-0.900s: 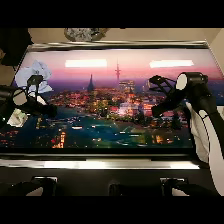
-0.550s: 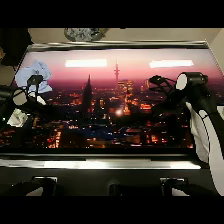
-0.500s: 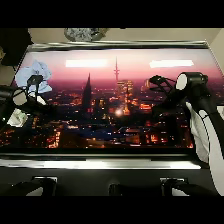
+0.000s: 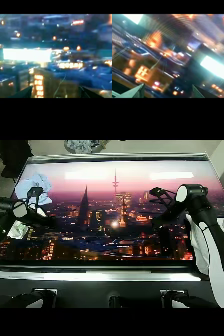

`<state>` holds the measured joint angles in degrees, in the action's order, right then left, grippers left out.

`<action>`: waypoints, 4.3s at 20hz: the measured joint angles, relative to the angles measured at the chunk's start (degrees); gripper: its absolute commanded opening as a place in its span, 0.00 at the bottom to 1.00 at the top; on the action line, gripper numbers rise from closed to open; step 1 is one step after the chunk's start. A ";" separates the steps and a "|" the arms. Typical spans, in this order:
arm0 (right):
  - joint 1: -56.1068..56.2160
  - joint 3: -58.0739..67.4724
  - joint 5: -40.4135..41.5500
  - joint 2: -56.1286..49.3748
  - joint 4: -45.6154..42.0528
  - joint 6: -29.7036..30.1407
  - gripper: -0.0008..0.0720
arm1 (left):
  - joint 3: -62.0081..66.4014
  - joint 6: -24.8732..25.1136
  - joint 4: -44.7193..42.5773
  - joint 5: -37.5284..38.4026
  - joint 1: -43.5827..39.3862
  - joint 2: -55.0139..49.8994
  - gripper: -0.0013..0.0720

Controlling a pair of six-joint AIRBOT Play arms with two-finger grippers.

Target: Fold the shirts.

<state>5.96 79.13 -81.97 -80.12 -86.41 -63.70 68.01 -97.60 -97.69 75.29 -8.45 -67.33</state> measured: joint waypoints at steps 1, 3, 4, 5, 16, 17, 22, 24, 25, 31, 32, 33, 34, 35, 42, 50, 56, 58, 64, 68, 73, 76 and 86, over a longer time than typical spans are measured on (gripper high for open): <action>0.00 0.00 0.22 0.00 -0.02 0.00 0.97 | 0.00 0.00 0.00 -0.55 0.00 -0.17 0.94; 0.00 0.00 1.11 0.00 0.00 0.00 0.97 | -0.04 0.00 0.02 -1.44 0.00 -0.66 0.94; 0.00 0.00 1.77 0.00 -0.02 0.00 0.97 | -0.04 0.00 0.00 -1.99 0.00 -0.92 0.94; 0.00 0.00 2.73 0.00 -0.02 0.00 0.97 | -0.07 0.00 0.02 -2.69 0.02 -1.22 0.94; 0.00 -0.02 11.58 -0.04 0.72 -0.17 0.93 | 27.47 -3.93 -1.81 -5.49 20.96 -25.20 1.00; 0.00 -0.02 11.63 -0.02 0.98 -0.17 0.93 | 30.84 -4.39 -1.75 -2.82 24.39 -27.78 1.00; 0.00 -0.02 12.17 -0.04 2.25 -0.17 0.93 | 38.27 -3.56 -0.96 1.64 35.36 -35.39 1.00; 0.00 -0.02 12.76 -0.02 2.38 -0.13 0.93 | 39.12 -2.21 -0.76 0.17 36.74 -37.77 1.00; 0.00 -0.02 13.09 -0.04 2.43 -0.13 0.93 | 39.39 -1.49 -0.26 -0.66 37.22 -39.06 1.00; 0.00 -0.04 13.44 -0.02 2.73 0.07 0.93 | 40.00 3.41 1.88 -3.39 38.18 -46.71 1.00; 0.00 -0.04 13.07 -0.04 2.78 0.07 0.93 | 40.06 4.22 2.29 -3.61 38.25 -47.60 1.00; 0.00 -0.04 12.79 -0.04 2.84 0.07 0.93 | 40.13 5.25 2.89 -3.80 38.34 -48.39 0.88; 0.00 -0.04 12.46 -0.02 2.91 0.04 0.93 | 40.30 6.01 3.48 -3.93 38.36 -49.00 0.35; 0.00 -0.04 12.28 -0.04 3.04 0.02 0.93 | 40.30 6.78 4.28 -4.13 38.34 -49.51 0.09; 0.00 -0.04 12.59 -0.04 3.23 -0.20 0.93 | 39.78 8.35 9.84 -2.40 36.24 -44.72 0.08; 0.00 0.13 9.01 2.73 3.21 -0.17 0.93 | 40.06 8.39 14.67 -5.75 22.36 -19.96 0.08; 0.00 0.15 0.85 13.60 2.32 -0.17 0.93 | 40.11 8.26 15.91 -4.22 2.14 -5.18 0.08; 0.00 0.17 -1.60 17.88 2.10 -0.17 0.93 | 40.11 8.35 16.11 -3.65 -5.01 -1.92 0.08; 0.00 0.17 -11.15 26.86 1.70 -0.55 0.93 | 38.62 9.86 16.22 3.89 -17.79 0.02 0.08; 0.00 0.11 -14.91 28.44 1.86 -1.31 0.93 | 31.65 10.36 16.06 5.55 -21.42 -1.90 0.08; 0.00 -1.18 -13.60 27.41 2.25 -1.55 0.93 | 11.89 11.43 20.96 0.15 -25.29 -5.64 0.22; 0.00 -3.72 -10.29 25.70 2.56 -1.55 0.93 | 5.38 13.90 27.30 -2.97 -27.56 -9.09 0.96; 0.02 -18.60 -2.60 21.68 20.17 4.20 0.99 | 3.06 16.31 19.61 3.58 -8.87 -5.01 0.96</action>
<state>5.98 60.53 -84.58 -58.43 -66.24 -59.51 71.07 -81.30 -78.08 78.87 -17.32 -72.34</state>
